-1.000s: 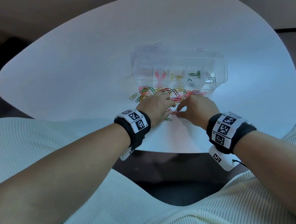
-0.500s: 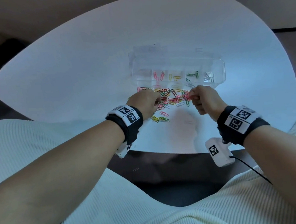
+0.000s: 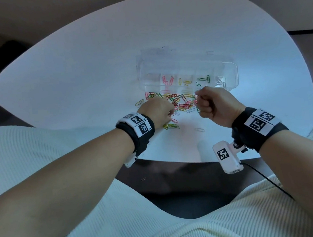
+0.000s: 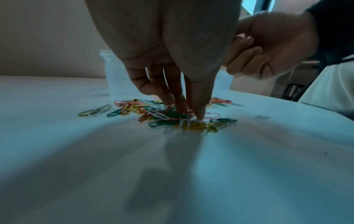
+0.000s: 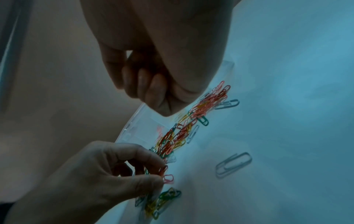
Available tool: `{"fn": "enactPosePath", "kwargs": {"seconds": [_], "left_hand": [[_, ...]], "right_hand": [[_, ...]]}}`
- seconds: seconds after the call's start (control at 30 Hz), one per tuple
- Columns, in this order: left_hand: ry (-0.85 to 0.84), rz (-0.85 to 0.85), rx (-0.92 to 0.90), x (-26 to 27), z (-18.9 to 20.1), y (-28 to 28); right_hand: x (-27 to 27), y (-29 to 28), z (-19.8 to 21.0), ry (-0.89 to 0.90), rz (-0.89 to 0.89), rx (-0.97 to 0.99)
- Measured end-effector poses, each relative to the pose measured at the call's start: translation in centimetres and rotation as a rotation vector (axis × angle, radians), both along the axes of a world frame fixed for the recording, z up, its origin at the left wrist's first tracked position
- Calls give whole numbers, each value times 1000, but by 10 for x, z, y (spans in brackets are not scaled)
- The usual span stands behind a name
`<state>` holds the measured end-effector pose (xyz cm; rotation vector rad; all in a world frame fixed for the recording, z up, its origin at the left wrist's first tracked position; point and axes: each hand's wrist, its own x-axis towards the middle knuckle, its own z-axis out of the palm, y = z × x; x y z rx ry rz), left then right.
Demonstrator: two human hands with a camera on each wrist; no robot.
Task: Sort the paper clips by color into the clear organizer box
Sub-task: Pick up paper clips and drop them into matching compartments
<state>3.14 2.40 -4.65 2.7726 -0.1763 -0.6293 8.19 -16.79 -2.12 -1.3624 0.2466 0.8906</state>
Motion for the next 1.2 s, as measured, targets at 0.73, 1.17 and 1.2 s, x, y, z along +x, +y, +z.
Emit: {"fn": "enactPosePath", "kwargs": {"seconds": [0.73, 1.17, 1.2], "left_hand": [[-23, 146, -191, 5, 11, 2], [19, 245, -326, 0, 15, 1], [12, 241, -328, 0, 16, 1]], "right_hand": [[-17, 15, -10, -284, 564, -548], [-12, 12, -12, -293, 439, -545], [-12, 12, -13, -293, 435, -541]]}}
